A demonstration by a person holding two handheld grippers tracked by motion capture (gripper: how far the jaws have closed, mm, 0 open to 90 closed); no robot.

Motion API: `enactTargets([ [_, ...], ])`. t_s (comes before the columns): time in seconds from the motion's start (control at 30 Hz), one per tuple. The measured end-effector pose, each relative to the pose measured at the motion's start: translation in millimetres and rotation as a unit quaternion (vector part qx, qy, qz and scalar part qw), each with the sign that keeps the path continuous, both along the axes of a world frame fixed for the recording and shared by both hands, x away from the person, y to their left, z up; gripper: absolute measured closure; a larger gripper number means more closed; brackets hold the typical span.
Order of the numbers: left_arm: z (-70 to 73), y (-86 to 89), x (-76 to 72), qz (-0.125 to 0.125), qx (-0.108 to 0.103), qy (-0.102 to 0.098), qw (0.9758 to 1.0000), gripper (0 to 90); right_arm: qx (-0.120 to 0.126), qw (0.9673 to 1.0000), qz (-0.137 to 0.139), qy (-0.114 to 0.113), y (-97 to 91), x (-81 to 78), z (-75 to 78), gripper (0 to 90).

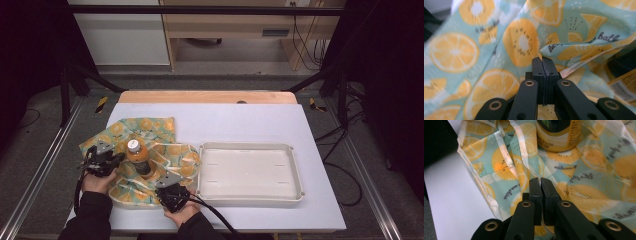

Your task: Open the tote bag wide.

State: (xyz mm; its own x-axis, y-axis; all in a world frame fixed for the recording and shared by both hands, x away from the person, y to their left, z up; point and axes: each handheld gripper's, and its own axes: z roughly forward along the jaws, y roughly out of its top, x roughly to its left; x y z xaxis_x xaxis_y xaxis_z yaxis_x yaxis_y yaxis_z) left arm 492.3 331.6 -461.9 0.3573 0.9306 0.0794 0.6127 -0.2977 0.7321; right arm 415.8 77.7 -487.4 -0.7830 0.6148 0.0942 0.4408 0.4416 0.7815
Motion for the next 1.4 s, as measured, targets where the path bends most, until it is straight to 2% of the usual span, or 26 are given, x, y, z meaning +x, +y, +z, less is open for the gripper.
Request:
enactTargets([
  [0.1,-4.5,2.7,0.7,0.003,-0.007,0.01,0.9999,89.1,0.001,1.0,-0.003,0.003,-0.9,0.4,-0.9,86.5],
  [0.17,-5.7,1.7,0.9,0.001,-0.004,0.012,0.9999,88.2,0.001,1.0,-0.003,0.002,-0.9,0.4,-0.8,82.8],
  [0.3,0.4,2.3,-3.9,0.001,-0.02,-0.006,0.9998,83.7,0.016,0.9999,0.001,-0.004,-2.8,-0.2,1.6,72.9],
  [0.37,7.0,4.5,-9.4,0.006,-0.038,-0.024,0.999,78.3,0.029,0.9995,0.002,-0.011,-4.8,-1.5,4.7,68.2],
  [0.47,18.8,8.6,-21.5,0.011,-0.06,-0.057,0.9965,70.8,0.041,0.9989,0.004,-0.022,-8.9,-3.4,10.8,63.0],
  [0.57,28.1,12.3,-31.6,0.012,-0.087,-0.077,0.9931,65.9,0.049,0.9982,0.005,-0.035,-14.4,-4.3,17.1,58.0],
  [0.73,45.0,12.6,-47.2,0.003,-0.107,-0.109,0.9882,59.9,0.07,0.9963,-0.001,-0.049,-27.9,-4.7,29.6,52.8],
  [0.77,48.9,12.0,-51.0,-0.003,-0.115,-0.116,0.9866,58.7,0.073,0.996,-0.002,-0.052,-30.6,-4.9,32.0,52.0],
  [0.87,56.4,10.0,-58.7,-0.012,-0.125,-0.127,0.984,56.0,0.076,0.9954,-0.008,-0.057,-38.9,-4.4,39.0,50.1],
  [0.97,62.6,7.9,-65.9,-0.02,-0.131,-0.136,0.9818,52.1,0.077,0.9949,-0.017,-0.063,-48.1,-2.3,46.4,46.4],
  [1.03,64.8,6.9,-69.0,-0.025,-0.131,-0.138,0.9814,49.3,0.082,0.9941,-0.025,-0.066,-55.7,0.1,50.9,43.8],
  [1.1,66.3,5.2,-72.8,-0.028,-0.134,-0.138,0.9809,46.2,0.077,0.9939,-0.035,-0.071,-64.9,2.7,55.7,41.4],
  [1.4,69.2,-6.2,-84.1,-0.053,-0.136,-0.128,0.9811,35.8,0.072,0.991,-0.077,-0.083,-108.4,11.6,72.2,32.0],
])
